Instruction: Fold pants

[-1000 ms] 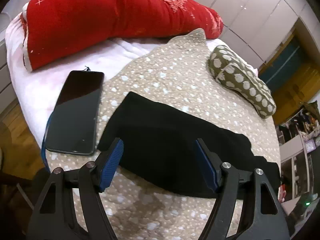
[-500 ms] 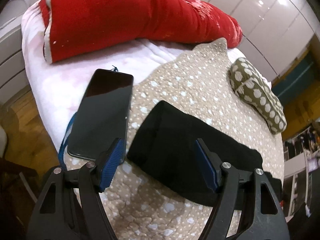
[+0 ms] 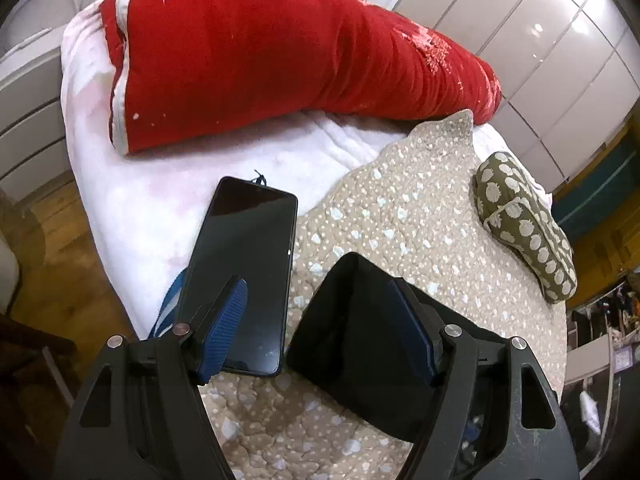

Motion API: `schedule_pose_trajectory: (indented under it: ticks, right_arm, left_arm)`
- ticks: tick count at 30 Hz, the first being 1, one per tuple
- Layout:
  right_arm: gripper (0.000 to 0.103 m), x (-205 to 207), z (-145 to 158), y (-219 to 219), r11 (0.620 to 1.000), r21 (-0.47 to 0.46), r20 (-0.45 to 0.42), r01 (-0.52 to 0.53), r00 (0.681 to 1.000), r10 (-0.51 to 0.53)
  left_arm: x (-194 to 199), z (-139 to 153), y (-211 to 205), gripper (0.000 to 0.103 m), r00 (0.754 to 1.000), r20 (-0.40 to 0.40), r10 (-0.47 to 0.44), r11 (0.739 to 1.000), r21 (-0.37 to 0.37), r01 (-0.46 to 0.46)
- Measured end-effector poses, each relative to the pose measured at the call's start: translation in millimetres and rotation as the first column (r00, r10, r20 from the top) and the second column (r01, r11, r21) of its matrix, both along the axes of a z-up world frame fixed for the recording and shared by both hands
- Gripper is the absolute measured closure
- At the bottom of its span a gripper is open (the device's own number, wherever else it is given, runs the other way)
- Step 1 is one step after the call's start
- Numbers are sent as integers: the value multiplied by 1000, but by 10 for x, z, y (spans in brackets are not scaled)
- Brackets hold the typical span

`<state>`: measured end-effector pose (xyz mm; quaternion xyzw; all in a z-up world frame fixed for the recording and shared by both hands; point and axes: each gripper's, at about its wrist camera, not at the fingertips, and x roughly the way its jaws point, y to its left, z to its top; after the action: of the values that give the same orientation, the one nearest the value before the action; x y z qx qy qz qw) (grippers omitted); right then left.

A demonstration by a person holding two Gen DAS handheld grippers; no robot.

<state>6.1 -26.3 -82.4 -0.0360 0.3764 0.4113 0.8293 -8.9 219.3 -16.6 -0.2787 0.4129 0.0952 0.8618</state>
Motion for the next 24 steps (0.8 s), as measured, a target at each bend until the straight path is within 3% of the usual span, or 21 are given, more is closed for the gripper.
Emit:
schedule_pose_trajectory:
  ticks: [2,6,9,13,14,15,16,18,21,24]
  right_arm:
    - [97,-7,-8,115,999,-35,-1,-15,1000,15]
    - [97,4,74,262,999,47,-49,-23,998,26]
    - [97,-30,9,414,999,20,-61,-39,997,40]
    - [96,-118,-52,291,999,29,-79,-16,997,18]
    - [87,-161,-11,196,999,38,-78,-6,997,9]
    - [67,-224,42,79,999,33,-62,9,998,-7]
    - [58,-306,97,-68,999,28,-42,29,999,-28]
    - [54,-480,172,-478,994,45,-28,104,994,-102]
    - [54,-668,163,-1244,949,41,-63,312,949,-310]
    - [54,-791,165,-2067,848,29,-100,529,846,-524]
  left_arm:
    - [12,-12,3,31,1000,-2,-3,1000,-2,3]
    - [8,17,-10,31,1000,7,-2,1000,-3,2]
    - [-4,58,-70,31,1000,11,-9,1000,22,9]
    - [-11,61,-282,31,998,8,-65,997,31,65]
    - [-3,64,-346,31,997,6,-79,996,37,79]
    - [2,67,-417,31,996,8,-94,995,43,93]
    - [3,71,-500,31,994,12,-113,992,49,112]
    - [18,70,-690,31,987,17,-161,985,62,160]
    - [64,13,-981,31,973,4,-231,971,70,230]
    - [119,-49,-1176,31,962,-16,-271,960,67,272]
